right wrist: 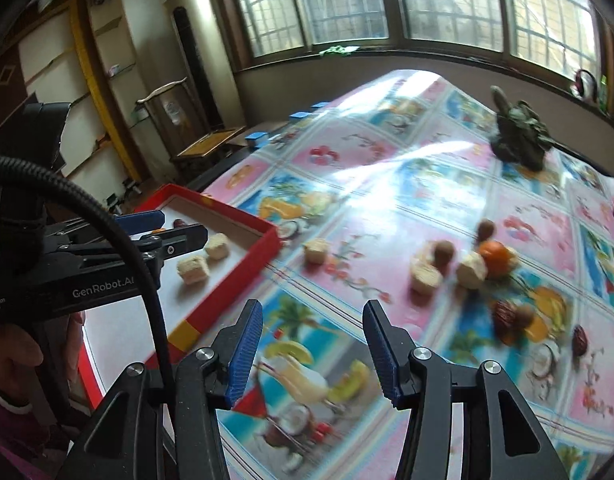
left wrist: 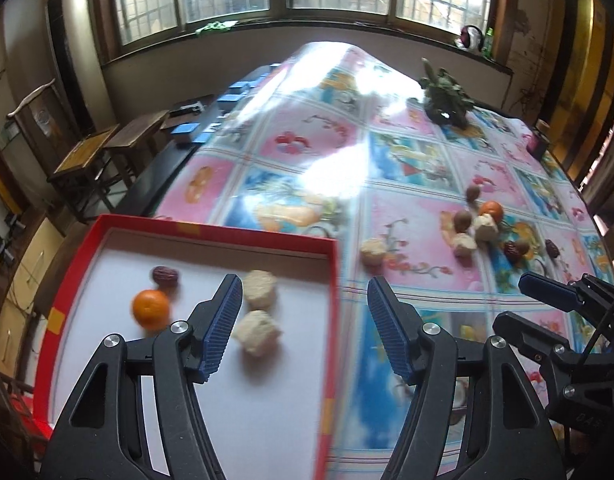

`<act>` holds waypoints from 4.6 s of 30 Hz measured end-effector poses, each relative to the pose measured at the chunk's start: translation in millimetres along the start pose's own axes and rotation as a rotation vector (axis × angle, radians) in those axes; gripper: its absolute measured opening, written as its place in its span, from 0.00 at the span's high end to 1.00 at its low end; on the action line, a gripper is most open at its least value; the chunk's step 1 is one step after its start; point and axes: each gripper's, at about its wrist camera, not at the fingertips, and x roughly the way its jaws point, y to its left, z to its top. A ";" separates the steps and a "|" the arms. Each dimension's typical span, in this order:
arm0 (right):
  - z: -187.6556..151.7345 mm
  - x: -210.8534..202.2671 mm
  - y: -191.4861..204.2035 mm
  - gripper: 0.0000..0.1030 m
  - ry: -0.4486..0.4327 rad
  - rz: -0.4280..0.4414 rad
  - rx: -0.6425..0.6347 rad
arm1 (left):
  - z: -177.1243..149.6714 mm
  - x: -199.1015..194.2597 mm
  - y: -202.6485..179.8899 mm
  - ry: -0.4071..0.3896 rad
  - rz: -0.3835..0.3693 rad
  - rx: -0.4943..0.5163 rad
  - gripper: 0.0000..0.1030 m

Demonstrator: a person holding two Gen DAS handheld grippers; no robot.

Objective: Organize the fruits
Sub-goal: 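Grasp a round puffed cake with the left tool while the right tool grasps a red date, then release the puffed cake into the red tray with the left tool while the right tool drops the date there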

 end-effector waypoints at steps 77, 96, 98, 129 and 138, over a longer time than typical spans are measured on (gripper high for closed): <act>-20.2 -21.1 -46.6 0.82 -0.005 -0.008 0.090 | -0.9 -1.1 -39.8 0.059 -0.109 0.106 0.74; 12.9 13.0 74.5 0.82 0.022 0.169 -0.077 | -36.5 -18.5 80.9 0.061 0.045 -0.050 0.74; 16.8 22.1 84.8 0.82 0.035 0.180 -0.093 | -39.0 -16.5 85.4 0.067 0.046 -0.050 0.74; 12.4 117.0 141.1 0.82 0.186 0.108 -0.181 | -51.9 15.8 108.6 0.127 0.150 -0.094 0.74; 13.2 95.2 134.6 0.67 0.144 0.126 -0.165 | -49.4 0.3 104.6 0.082 0.153 -0.125 0.42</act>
